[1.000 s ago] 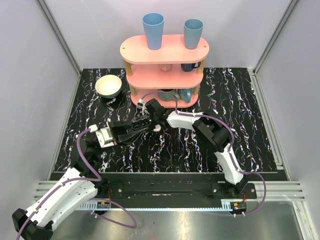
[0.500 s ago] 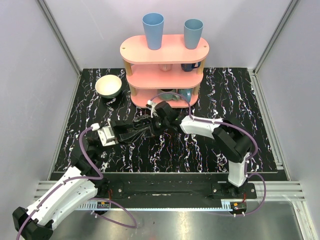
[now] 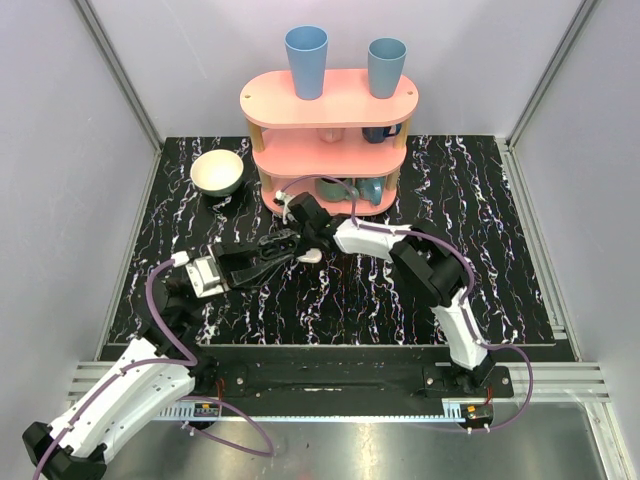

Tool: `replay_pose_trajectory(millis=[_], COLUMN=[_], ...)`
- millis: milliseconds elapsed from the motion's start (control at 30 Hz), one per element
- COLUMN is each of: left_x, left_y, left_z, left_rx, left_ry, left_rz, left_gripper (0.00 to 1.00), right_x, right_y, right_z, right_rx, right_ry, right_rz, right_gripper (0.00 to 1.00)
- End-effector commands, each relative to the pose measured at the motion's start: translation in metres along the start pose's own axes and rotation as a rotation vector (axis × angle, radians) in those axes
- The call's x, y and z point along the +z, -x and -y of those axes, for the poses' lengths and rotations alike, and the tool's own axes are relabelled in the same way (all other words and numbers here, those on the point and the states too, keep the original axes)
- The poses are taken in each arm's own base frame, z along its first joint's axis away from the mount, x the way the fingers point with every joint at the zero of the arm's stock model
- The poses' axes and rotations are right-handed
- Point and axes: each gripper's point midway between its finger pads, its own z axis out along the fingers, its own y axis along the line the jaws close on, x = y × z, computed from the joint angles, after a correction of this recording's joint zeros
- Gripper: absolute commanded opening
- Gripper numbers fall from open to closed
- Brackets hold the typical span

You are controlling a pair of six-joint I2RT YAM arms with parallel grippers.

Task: Insert the wireless bluetooth earbuds into the charging case
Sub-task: Pick up the right earbud from the center of the board.

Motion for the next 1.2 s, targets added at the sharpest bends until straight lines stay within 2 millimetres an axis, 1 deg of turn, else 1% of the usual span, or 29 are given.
replay_pose_trajectory(millis=[0,100,233,400,500,533,567,633,800,833,967,1033,1067,1167], left_x=[0.001,0.002,0.002,0.002,0.001,0.0,0.0,0.0,0.0,0.0,0.0,0.0,0.0,0.0], left_y=[0.021,0.02,0.02,0.02,0.02,0.018,0.018,0.018,0.019,0.02,0.018,0.018,0.018,0.018], left_z=[-0.008,-0.007,-0.008,-0.007,-0.009,-0.009,-0.009,-0.009,-0.008,-0.009,-0.008,-0.008,-0.008,-0.008], left_rx=[0.046,0.044,0.047,0.045,0.067,0.066,0.066,0.067,0.07,0.074,0.071,0.07,0.071,0.07], left_ry=[0.035,0.031,0.031,0.026,0.034,0.037,0.04,0.041,0.034,0.036,0.031,0.033,0.033,0.033], left_rz=[0.045,0.044,0.045,0.042,0.038,0.034,0.034,0.036,0.036,0.037,0.034,0.033,0.034,0.033], left_gripper=[0.0,0.0,0.0,0.0,0.0,0.0,0.0,0.0,0.0,0.0,0.0,0.0,0.0,0.0], right_x=[0.008,0.013,0.015,0.019,0.017,0.012,0.01,0.009,0.012,0.015,0.02,0.021,0.021,0.019], right_y=[-0.002,-0.011,-0.015,-0.015,-0.012,-0.001,-0.003,0.005,0.009,0.006,0.013,0.012,0.015,0.013], right_z=[0.013,0.019,0.023,0.02,0.012,0.003,0.003,-0.001,-0.003,-0.001,0.005,0.011,0.015,0.023], right_rx=[0.006,0.008,0.008,0.02,0.025,0.018,0.028,0.023,0.038,0.05,0.049,0.05,0.048,0.044], right_ry=[-0.072,-0.083,-0.088,-0.066,-0.035,-0.014,-0.012,0.003,0.017,0.013,-0.022,-0.051,-0.075,-0.114], right_rz=[-0.022,-0.045,-0.056,-0.062,-0.056,-0.02,-0.013,0.023,0.038,0.035,0.057,0.055,0.066,0.065], right_gripper=[0.31,0.31,0.32,0.34,0.34,0.34,0.35,0.37,0.37,0.37,0.37,0.36,0.35,0.34])
